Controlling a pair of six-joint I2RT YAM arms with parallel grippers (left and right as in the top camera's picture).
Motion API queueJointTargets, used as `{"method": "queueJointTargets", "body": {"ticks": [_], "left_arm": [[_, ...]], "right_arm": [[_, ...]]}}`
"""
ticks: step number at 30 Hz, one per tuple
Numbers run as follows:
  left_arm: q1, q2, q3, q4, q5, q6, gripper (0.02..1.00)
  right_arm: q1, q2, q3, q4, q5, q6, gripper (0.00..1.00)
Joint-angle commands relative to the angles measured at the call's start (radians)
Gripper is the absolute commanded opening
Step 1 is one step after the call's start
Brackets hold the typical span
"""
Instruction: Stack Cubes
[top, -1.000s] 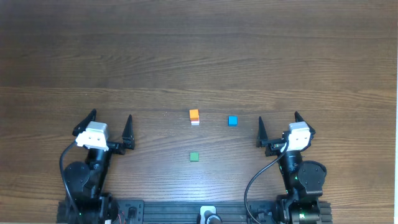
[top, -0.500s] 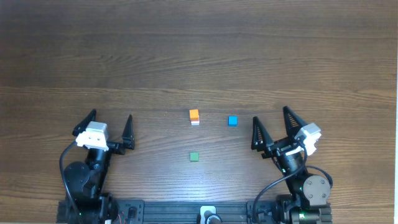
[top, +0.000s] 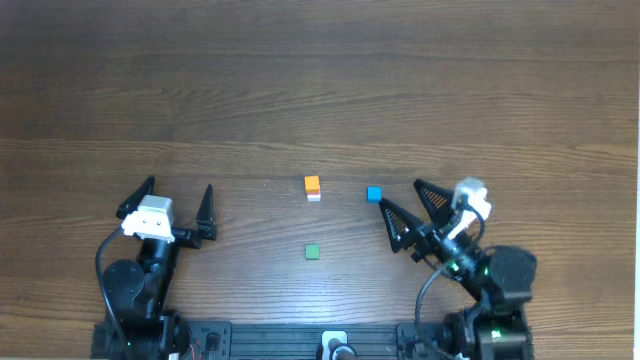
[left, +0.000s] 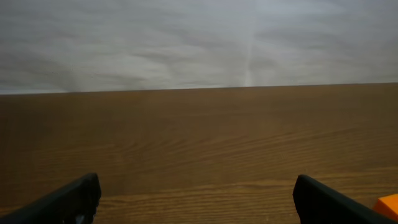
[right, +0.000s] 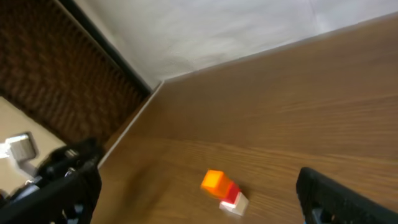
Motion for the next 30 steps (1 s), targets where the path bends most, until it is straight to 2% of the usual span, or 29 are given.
{"method": "queueJointTargets", "body": {"ticks": [1, 3, 7, 13, 17, 24, 30], "left_arm": [[0.003, -0.009, -0.006, 0.0, -0.008, 0.014, 1.0], [0.003, -0.009, -0.006, 0.0, -0.008, 0.014, 1.0], [0.003, -0.009, -0.006, 0.0, -0.008, 0.014, 0.998], [0.003, -0.009, -0.006, 0.0, -0.008, 0.014, 1.0], [0.003, -0.009, -0.006, 0.0, -0.008, 0.014, 1.0], [0.003, -0.009, -0.006, 0.0, -0.008, 0.015, 1.0], [0.003, -0.009, -0.006, 0.0, -0.008, 0.014, 0.998]], "right_arm": [[0.051, 0.187, 0.217, -0.192, -0.074, -0.13, 0.991], [0.083, 0.26, 0.293, -0.29, -0.069, -0.178, 0.991], [0.15, 0.377, 0.405, -0.422, -0.044, -0.189, 0.993], [0.344, 0.562, 0.556, -0.666, 0.163, -0.188, 0.993], [0.488, 0.672, 0.629, -0.764, 0.324, -0.106, 0.991], [0.717, 0.841, 0.722, -0.808, 0.533, 0.064, 0.993], [0.9, 0.977, 0.796, -0.879, 0.726, 0.265, 0.993]]}}
